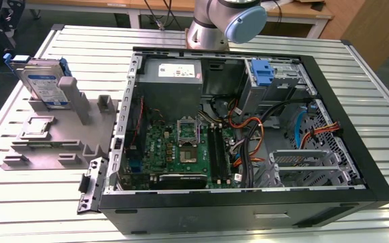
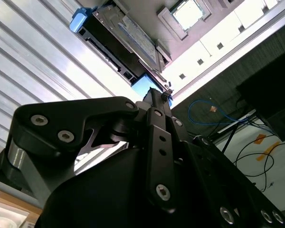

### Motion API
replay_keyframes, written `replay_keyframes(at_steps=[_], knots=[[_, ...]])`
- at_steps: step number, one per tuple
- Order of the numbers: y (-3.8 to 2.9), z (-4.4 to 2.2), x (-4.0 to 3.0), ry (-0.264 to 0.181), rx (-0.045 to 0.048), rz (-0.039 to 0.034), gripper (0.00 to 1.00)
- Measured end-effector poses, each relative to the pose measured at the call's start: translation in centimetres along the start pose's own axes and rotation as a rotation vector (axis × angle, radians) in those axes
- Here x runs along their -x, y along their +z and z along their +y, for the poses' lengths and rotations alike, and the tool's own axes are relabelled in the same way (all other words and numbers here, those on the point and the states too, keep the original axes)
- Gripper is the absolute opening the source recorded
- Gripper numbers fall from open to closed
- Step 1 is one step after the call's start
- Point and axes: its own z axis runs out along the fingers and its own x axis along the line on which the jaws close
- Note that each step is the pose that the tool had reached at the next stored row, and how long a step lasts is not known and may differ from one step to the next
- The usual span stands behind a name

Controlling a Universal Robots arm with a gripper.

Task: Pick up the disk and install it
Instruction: 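Pick up the disk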

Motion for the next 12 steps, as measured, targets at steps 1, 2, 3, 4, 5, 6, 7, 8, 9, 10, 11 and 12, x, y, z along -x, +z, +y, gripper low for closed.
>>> replay_keyframes(at_steps=[1,2,3,4,5,6,7,8,9,10,11,12], knots=[[0.00,0.00,0.00,-0.010,0.0000,0.0004,0.10],[0.00,0.00,0.00,-0.026,-0.0001,0.0011,0.10],[0.01,0.00,0.00,-0.040,-0.0001,0.0017,0.10],[0.01,0.00,0.00,-0.057,-0.0002,0.0024,0.10],[0.01,0.00,0.00,-0.072,-0.0002,0.0031,0.10],[0.01,0.00,0.00,-0.087,-0.0003,0.0037,0.10],[0.01,0.00,0.00,-0.100,-0.0003,0.0043,0.10],[0.01,0.00,0.00,-0.113,-0.0003,0.0048,0.10],[0.01,0.00,0.00,-0.121,-0.0004,0.0051,0.10],[0.01,0.00,0.00,-0.128,-0.0004,0.0055,0.10],[0.01,0.00,0.00,-0.133,-0.0004,0.0057,0.10],[0.01,0.00,0.00,-0.136,-0.0004,0.0059,0.10]])
